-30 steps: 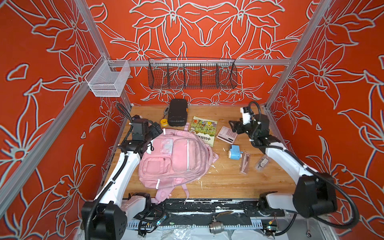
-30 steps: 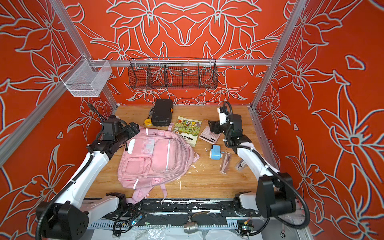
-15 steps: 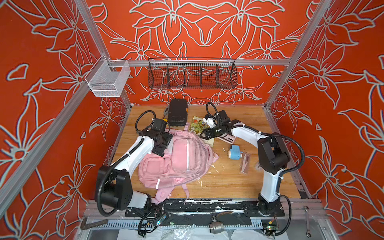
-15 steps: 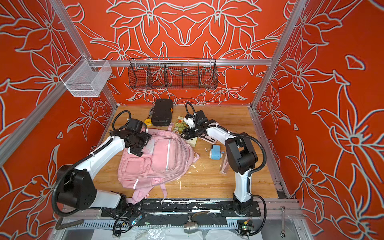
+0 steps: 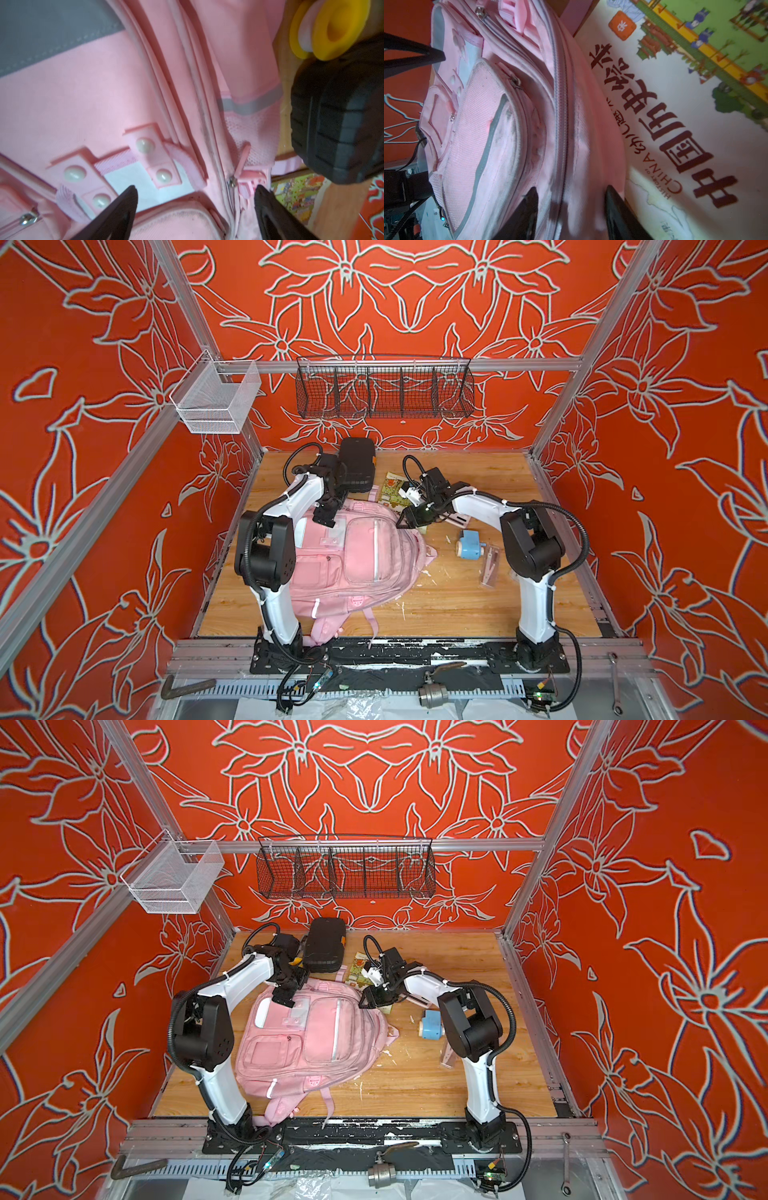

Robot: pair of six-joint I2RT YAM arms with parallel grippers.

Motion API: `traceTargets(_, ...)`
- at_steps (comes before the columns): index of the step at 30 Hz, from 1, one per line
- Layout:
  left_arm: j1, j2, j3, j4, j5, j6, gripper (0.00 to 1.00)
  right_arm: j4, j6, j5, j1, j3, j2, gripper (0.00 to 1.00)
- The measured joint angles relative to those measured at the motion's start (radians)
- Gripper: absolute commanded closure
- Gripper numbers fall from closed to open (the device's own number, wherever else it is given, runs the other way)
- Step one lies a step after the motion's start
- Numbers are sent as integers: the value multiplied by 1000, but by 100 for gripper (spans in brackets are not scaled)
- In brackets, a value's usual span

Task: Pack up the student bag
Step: 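Reach both grippers to the pink backpack's top zipper pulls, then grasp the zipper pulls and lift the backpack upright with both grippers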

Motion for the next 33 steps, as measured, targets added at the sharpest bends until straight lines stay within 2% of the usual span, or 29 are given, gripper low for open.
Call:
traceTargets(6,49,84,41,-40,1,18,18,-2,5,-8,4,0,11,63)
traceTargets(12,55,157,102,-89,15,61,30,-19,6,-23,13,13,30,74)
traceTargets(14,56,159,101,-92,16,73,40,-26,8,-29,14,21,37,77)
traceTargets(19,60,161,95,-84,26,126,81,-51,2,-35,20,37,39,82)
traceTargets(21,62,161,97,-83,27,148,96,-61,-5,-35,27,43,39,84)
traceTargets(22,62,161,102,-87,26,164,100,-65,-8,-35,31,44,39,85)
traceTargets(28,66,161,183,-135,23,275,100,-53,-3,-52,58,3,-3,85)
traceTargets(33,50,139,305,-190,42,411,100,-20,2,-81,74,-77,-109,78)
